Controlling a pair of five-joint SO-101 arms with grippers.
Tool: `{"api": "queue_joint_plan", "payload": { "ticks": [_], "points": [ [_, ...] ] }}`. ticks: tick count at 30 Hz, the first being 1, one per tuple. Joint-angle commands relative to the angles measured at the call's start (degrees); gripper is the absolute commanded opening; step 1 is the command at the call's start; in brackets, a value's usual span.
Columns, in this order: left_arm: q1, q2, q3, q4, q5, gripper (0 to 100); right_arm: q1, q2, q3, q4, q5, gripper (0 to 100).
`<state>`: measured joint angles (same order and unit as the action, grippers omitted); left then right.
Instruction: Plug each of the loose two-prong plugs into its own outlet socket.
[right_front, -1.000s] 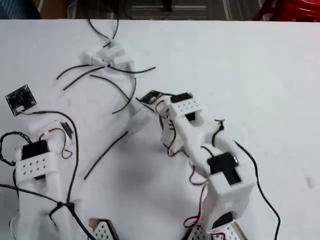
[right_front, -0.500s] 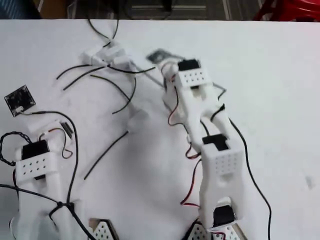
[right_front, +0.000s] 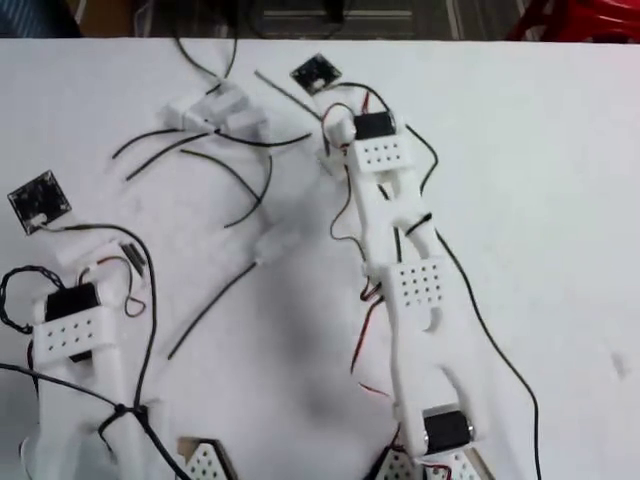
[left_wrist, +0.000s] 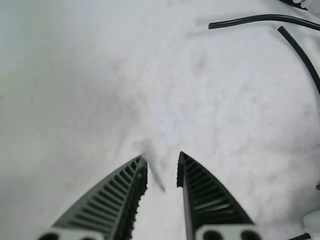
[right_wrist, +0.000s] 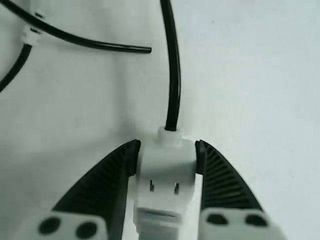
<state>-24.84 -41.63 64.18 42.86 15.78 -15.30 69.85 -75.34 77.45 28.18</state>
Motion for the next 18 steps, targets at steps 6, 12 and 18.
{"api": "queue_joint_plan", "payload": {
  "ticks": [6, 12, 18],
  "points": [
    [-0.31, -1.63, -0.26, -1.14, 0.44, 11, -1.54, -1.98, -20.92, 15.16, -4.75, 35.8],
    [-0.31, -1.63, -0.26, -1.14, 0.44, 11, -7.16, -18.33, -11.34, 21.32, -11.25, 35.8],
    [-0.31, -1.63, -0.26, -1.14, 0.44, 11, -11.56, -32.13, 8.53, 21.23, -30.95, 35.8]
  ]
}}
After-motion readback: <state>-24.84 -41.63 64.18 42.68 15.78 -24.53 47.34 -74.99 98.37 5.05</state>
